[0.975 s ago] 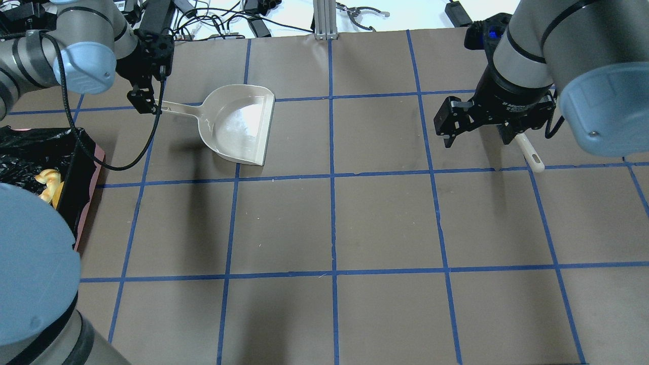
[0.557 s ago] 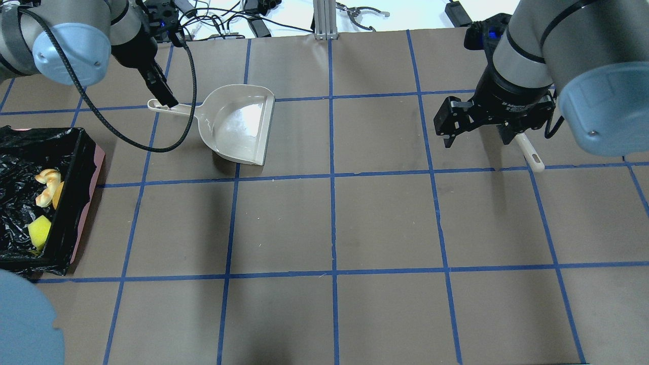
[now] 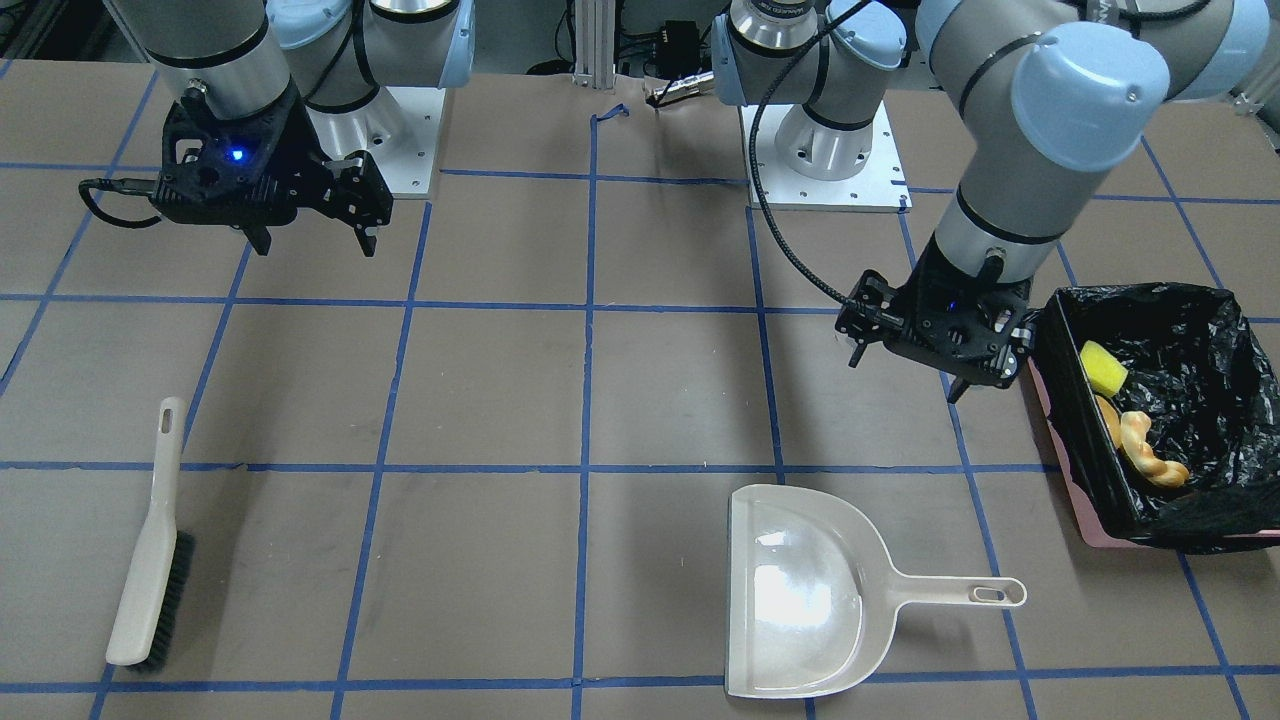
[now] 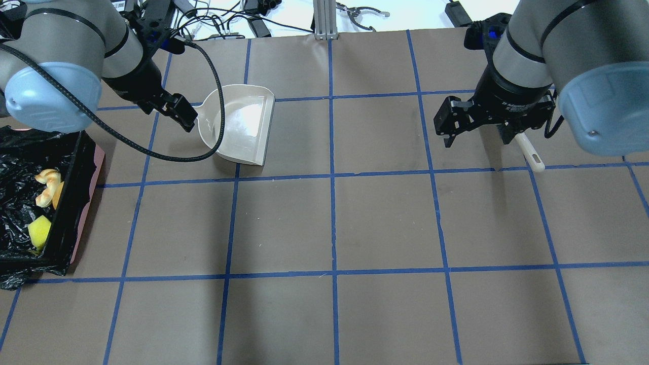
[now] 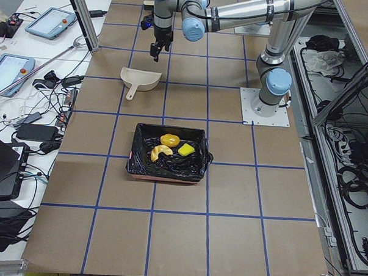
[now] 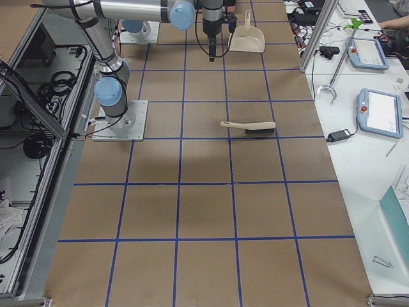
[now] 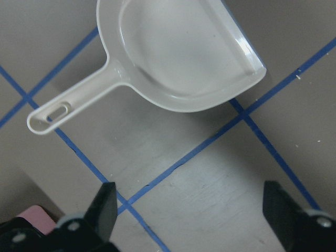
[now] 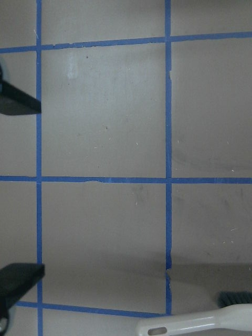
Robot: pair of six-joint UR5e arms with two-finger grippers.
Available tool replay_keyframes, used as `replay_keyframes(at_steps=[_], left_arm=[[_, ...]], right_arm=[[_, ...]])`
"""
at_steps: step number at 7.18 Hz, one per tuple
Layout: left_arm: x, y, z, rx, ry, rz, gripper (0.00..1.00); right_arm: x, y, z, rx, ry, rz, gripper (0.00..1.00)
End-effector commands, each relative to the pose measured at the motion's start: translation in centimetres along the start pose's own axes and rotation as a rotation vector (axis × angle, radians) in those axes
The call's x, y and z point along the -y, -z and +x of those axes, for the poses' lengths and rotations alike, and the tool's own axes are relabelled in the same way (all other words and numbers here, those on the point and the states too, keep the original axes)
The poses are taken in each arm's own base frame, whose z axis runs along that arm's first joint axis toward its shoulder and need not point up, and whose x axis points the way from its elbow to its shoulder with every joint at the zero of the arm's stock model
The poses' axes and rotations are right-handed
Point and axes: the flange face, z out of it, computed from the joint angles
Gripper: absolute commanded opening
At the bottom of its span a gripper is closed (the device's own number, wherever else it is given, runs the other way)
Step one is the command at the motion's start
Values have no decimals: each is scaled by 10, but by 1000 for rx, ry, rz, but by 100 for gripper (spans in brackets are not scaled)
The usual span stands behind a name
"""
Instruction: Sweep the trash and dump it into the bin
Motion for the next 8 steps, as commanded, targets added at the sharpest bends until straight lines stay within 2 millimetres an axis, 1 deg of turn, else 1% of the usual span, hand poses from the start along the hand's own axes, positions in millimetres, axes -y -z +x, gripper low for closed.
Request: replay_keyframes(at_steps=[1,2,3,4,5,6,7,8], left_arm=[[-5,17,40,-9,318,-25,100],[-5,35,51,-2,395,-38,100],[-6,60,70,-7,426,-61,100],[0,89,81,-7,404,-47,100],[3,100,83,-7,400,-73,100],[-2,105,84,0,396,-76,100],[-5,107,85,-1,390,-72,100],[-9,104,86,1,388,-83,100]], right_arm=[[0,0,0,0,0,0,100],[0,0,0,0,0,2,100],[0,0,1,0,-1,0,100],[0,0,1,0,-1,0,100],[0,0,0,-2,0,0,100],[0,0,0,-2,2,-1,100],[0,0,0,0,0,-1,100],[0,0,0,0,0,0,100]])
